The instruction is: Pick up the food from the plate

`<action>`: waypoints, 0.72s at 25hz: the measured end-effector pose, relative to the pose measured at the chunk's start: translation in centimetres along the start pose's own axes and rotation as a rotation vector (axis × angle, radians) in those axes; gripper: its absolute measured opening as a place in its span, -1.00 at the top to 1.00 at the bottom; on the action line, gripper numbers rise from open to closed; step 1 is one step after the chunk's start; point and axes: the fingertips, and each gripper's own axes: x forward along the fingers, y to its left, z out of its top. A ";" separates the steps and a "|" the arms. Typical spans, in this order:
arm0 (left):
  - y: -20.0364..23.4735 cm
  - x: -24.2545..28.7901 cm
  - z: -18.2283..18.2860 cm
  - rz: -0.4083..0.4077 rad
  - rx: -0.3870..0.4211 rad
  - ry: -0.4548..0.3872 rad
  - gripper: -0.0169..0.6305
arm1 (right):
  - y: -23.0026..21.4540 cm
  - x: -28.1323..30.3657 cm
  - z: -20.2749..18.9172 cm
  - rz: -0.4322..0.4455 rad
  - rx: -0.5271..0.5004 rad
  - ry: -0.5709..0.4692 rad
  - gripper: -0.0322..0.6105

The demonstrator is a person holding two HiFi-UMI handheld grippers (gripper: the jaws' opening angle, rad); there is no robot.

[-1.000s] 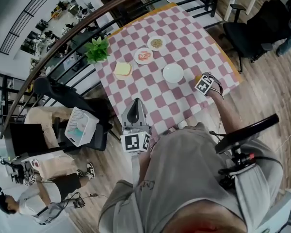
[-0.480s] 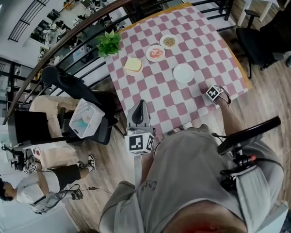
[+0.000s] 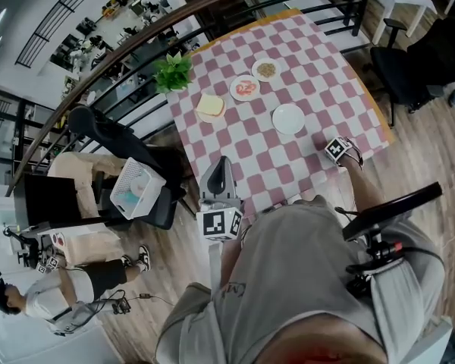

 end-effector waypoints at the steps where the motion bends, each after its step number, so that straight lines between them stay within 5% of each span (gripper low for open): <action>1: 0.0 0.0 -0.1 -0.002 0.000 0.003 0.92 | -0.3 -0.5 0.0 -0.025 0.011 -0.005 -0.20; 8: 0.0 0.5 -0.3 -0.006 -0.001 0.003 0.92 | -2.3 -5.2 3.3 -0.067 0.173 -0.147 -0.20; 18: 0.3 2.0 1.6 0.014 0.004 -0.056 0.92 | 0.5 -23.9 21.3 -0.071 0.120 -0.690 -0.20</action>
